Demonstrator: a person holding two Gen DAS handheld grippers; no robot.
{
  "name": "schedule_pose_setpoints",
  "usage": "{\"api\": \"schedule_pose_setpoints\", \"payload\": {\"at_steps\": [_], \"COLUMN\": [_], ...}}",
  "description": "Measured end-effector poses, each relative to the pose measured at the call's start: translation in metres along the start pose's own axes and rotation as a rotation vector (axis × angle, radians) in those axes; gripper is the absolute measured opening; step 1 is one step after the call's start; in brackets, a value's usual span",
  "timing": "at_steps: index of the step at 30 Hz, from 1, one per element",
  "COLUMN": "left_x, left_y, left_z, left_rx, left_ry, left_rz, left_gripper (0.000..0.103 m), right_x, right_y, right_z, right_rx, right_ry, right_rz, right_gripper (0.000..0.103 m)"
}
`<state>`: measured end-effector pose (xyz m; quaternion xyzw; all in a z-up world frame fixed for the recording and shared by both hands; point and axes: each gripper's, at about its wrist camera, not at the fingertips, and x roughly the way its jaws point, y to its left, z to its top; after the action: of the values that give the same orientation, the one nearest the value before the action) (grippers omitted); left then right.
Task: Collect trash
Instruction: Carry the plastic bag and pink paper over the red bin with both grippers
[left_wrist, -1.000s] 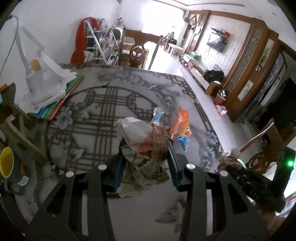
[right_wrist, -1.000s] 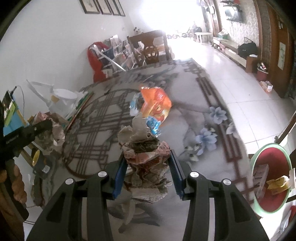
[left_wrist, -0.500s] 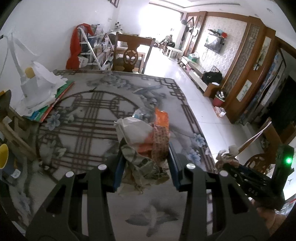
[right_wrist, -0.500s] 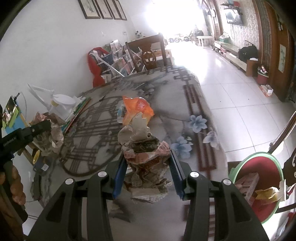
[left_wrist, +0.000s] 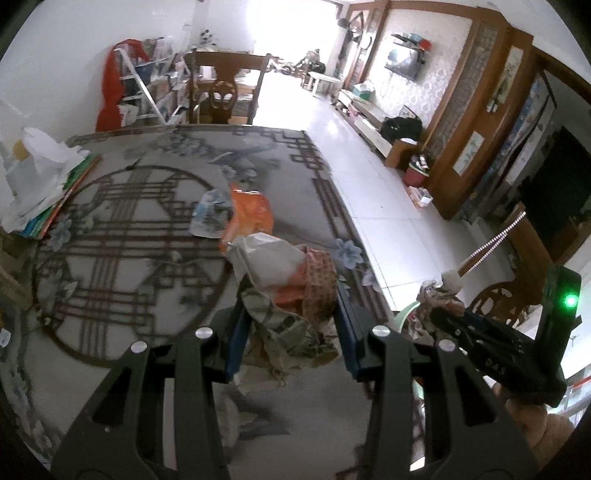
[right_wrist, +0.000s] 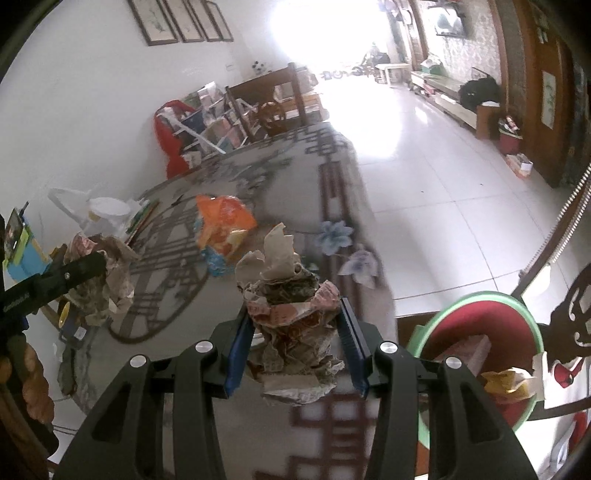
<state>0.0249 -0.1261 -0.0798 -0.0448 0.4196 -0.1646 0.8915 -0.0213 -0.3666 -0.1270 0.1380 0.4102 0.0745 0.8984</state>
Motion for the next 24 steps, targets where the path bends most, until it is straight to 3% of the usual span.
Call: {"api": "schedule_pose_setpoints", "payload": {"at_steps": [14, 24], "left_x": [0.053, 0.095], "left_y": [-0.086, -0.160], "left_z": [-0.009, -0.020], "left_rx": [0.168, 0.315], "left_ry": [0.113, 0.198], "left_rz": [-0.126, -0.260], "left_gripper": [0.041, 0.041], "right_x": [-0.023, -0.059], "right_y": [-0.081, -0.145], "right_z": [-0.011, -0.030], "right_rx": [0.151, 0.274], "right_ry": [-0.017, -0.044], "right_rz": [-0.098, -0.230], "right_gripper": [0.044, 0.044]}}
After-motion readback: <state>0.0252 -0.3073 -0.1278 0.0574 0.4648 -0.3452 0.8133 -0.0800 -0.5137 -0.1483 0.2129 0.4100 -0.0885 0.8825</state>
